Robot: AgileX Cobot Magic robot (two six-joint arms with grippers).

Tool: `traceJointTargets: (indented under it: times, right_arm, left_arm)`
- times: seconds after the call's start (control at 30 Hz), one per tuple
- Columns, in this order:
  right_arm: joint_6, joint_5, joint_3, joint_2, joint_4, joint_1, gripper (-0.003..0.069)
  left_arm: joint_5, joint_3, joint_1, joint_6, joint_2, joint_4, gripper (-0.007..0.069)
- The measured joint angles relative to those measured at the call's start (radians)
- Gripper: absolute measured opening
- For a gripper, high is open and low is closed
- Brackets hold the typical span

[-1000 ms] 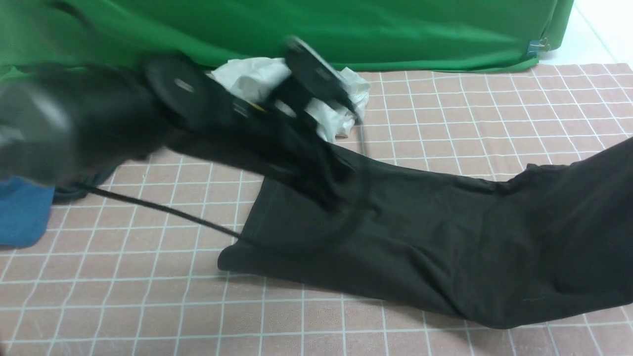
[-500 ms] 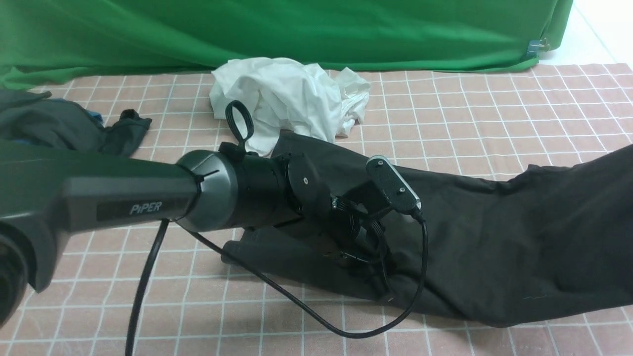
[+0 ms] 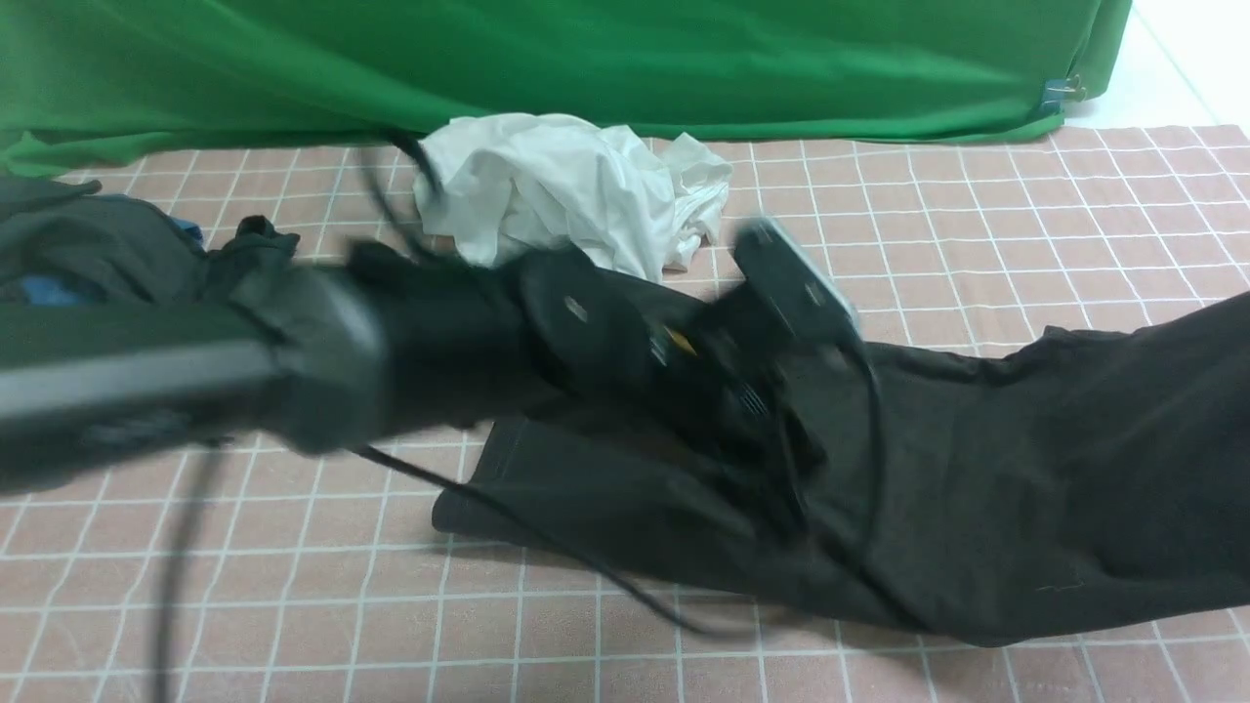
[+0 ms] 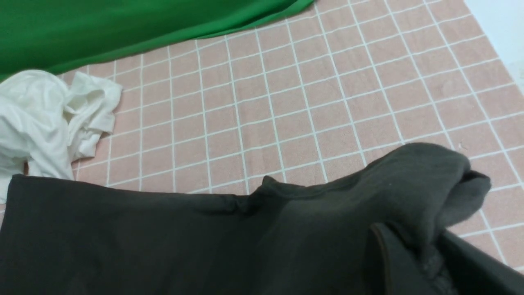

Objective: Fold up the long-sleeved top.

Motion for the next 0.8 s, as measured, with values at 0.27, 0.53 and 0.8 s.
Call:
traceJointTargets:
  times: [0.27, 0.53, 0.8]
  right_arm:
    - [0.002, -0.001, 0.0, 0.0, -0.001, 0.0, 0.0095]
    - [0.002, 0.003, 0.0, 0.0, -0.002, 0.0, 0.0095]
    - [-0.038, 0.046, -0.046, 0.0, 0.12, 0.0, 0.0095]
  left_arm:
    - [-0.034, -0.034, -0.134, 0.044, 0.155, -0.008, 0.002]
    - [0.053, -0.044, -0.138, -0.072, 0.095, 0.113, 0.002]
    - [0.15, -0.037, 0.012, -0.528, -0.277, 0.546, 0.002]
